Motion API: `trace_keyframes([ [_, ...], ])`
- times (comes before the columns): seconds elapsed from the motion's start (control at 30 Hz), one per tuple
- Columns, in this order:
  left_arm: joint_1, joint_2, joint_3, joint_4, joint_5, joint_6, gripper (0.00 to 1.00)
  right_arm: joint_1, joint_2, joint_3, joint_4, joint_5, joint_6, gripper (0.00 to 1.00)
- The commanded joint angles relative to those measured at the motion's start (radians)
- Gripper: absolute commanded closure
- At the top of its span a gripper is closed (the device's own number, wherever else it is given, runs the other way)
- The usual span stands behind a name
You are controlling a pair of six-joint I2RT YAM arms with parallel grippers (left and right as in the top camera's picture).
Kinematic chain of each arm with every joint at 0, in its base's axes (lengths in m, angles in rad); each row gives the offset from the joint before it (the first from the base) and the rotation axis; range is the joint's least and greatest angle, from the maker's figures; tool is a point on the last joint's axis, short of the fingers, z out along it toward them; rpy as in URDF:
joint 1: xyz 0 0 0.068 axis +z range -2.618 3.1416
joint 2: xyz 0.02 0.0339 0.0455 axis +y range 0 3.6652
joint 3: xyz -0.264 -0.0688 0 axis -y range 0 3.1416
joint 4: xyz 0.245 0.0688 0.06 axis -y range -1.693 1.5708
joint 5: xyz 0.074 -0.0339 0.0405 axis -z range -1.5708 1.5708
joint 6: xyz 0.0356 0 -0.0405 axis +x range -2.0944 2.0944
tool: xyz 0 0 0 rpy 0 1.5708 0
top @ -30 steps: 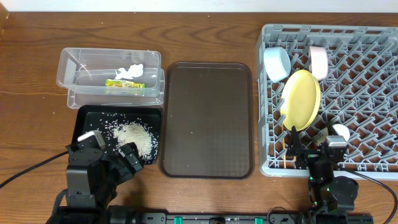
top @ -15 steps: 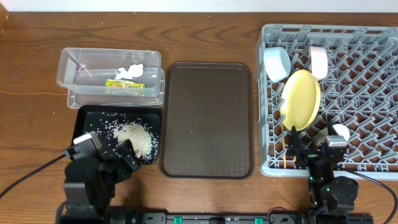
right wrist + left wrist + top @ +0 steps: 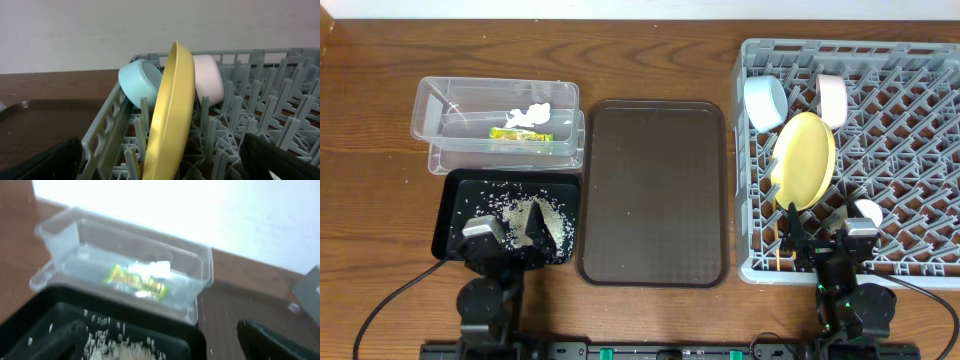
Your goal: Sort waste into correct bins and load items into the dishwasher rack
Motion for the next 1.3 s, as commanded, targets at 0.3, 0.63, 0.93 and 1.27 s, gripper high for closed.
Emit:
trace_keyframes([
  [0.3, 0.001, -0.015, -0.118, 0.091, 0.043, 0.202, 0.02, 0.017, -0.007, -0.001, -0.002, -0.011, -0.013, 0.01],
  [0.63, 0.001, -0.013, -0.118, 0.093, 0.041, 0.201, 0.02, 0.017, -0.007, -0.001, -0.002, -0.011, -0.013, 0.01],
  [0.93, 0.001, -0.013, -0.118, 0.093, 0.041, 0.201, 0.02, 0.017, -0.007, -0.001, -0.002, -0.011, -0.013, 0.01],
  [1.27, 0.001, -0.013, -0.118, 0.093, 0.041, 0.201, 0.02, 0.017, -0.007, -0.001, -0.002, -0.011, -0.013, 0.01],
])
